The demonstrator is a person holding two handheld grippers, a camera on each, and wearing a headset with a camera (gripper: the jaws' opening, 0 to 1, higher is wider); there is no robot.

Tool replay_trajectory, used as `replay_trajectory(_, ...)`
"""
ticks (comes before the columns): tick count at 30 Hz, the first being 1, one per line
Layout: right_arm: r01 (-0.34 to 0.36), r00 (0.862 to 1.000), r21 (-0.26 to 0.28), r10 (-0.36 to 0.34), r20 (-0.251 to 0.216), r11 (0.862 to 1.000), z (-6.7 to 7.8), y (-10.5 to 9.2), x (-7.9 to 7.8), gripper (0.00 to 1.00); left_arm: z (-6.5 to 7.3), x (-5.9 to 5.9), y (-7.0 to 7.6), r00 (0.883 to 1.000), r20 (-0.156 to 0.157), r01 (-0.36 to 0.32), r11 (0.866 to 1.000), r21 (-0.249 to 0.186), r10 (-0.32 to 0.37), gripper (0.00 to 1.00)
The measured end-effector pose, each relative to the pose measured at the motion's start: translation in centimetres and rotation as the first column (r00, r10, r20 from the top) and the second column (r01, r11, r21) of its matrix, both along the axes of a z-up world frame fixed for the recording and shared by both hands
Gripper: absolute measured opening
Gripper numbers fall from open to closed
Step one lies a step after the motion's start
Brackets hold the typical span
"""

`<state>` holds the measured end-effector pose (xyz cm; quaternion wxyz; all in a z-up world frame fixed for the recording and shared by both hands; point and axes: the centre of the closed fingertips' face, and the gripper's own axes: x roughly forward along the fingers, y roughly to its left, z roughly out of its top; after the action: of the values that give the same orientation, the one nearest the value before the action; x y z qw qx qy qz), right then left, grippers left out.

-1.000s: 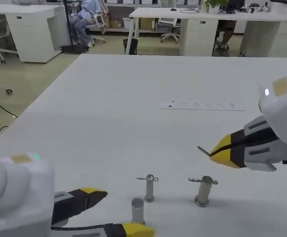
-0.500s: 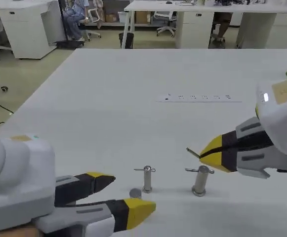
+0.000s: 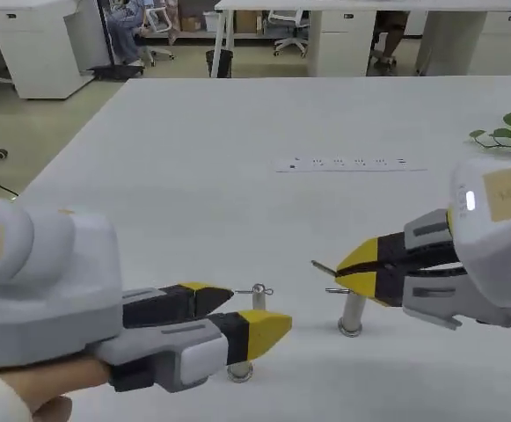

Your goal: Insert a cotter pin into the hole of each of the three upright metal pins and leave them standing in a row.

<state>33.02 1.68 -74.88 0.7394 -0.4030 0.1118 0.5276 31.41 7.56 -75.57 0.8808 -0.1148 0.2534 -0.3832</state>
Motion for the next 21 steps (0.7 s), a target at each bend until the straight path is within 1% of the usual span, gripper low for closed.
replay_trajectory(3, -0.009, 1.000, -0.007, 0.009, 0.015, 1.000, -0.2, 0.3, -0.3, 0.02, 0.0, 0.0, -0.5, 1.000, -0.023, 0.005, 1.000, -0.019, -0.006, 0.39)
replay_trajectory(5, -0.011, 1.000, -0.008, 0.011, 0.021, 1.000, -0.3, 0.5, -0.4, 0.02, -0.1, -0.1, -0.7, 0.999, -0.031, 0.012, 1.000, -0.020, -0.013, 0.37)
replay_trajectory(7, -0.020, 0.999, -0.030, 0.022, 0.038, 0.999, -0.6, 0.6, -0.5, 0.02, -0.2, -0.1, -1.1, 0.999, -0.049, 0.017, 0.999, -0.029, -0.018, 0.36)
replay_trajectory(9, -0.032, 0.998, -0.045, 0.034, 0.048, 0.998, -1.1, 0.7, -0.7, 0.02, -0.2, -0.2, -1.4, 0.997, -0.074, 0.016, 0.999, -0.051, -0.020, 0.33)
replay_trajectory(11, -0.044, 0.998, -0.049, 0.047, 0.047, 0.998, -1.4, 1.0, -1.1, 0.02, -0.1, -0.1, -1.5, 0.997, -0.068, 0.018, 0.998, -0.053, -0.022, 0.30)
replay_trajectory(12, -0.049, 0.997, -0.054, 0.052, 0.051, 0.997, -1.4, 1.1, -1.2, 0.02, 0.0, -0.1, -1.7, 0.998, -0.056, 0.020, 0.998, -0.052, -0.023, 0.27)
replay_trajectory(13, -0.056, 0.997, -0.063, 0.060, 0.054, 0.996, -1.6, 1.2, -1.4, 0.02, 0.0, -0.1, -1.8, 0.998, -0.053, 0.022, 0.998, -0.052, -0.024, 0.25)
replay_trajectory(15, -0.066, 0.996, -0.070, 0.070, 0.060, 0.995, -1.8, 1.4, -1.6, 0.02, 0.0, -0.1, -2.0, 0.997, -0.064, 0.026, 0.998, -0.062, -0.030, 0.23)
replay_trajectory(17, -0.073, 0.995, -0.078, 0.079, 0.066, 0.994, -2.0, 1.5, -1.7, 0.02, -0.1, -0.1, -2.3, 0.997, -0.074, 0.033, 0.998, -0.062, -0.038, 0.23)
replay_trajectory(19, -0.079, 0.995, -0.076, 0.084, 0.062, 0.994, -2.0, 1.7, -1.8, 0.02, -0.3, -0.2, -2.5, 0.996, -0.083, 0.037, 0.998, -0.060, -0.042, 0.22)
replay_trajectory(21, -0.084, 0.994, -0.077, 0.089, 0.066, 0.993, -2.0, 1.9, -1.9, 0.02, -0.5, -0.3, -2.6, 0.994, -0.101, 0.040, 0.997, -0.065, -0.046, 0.19)
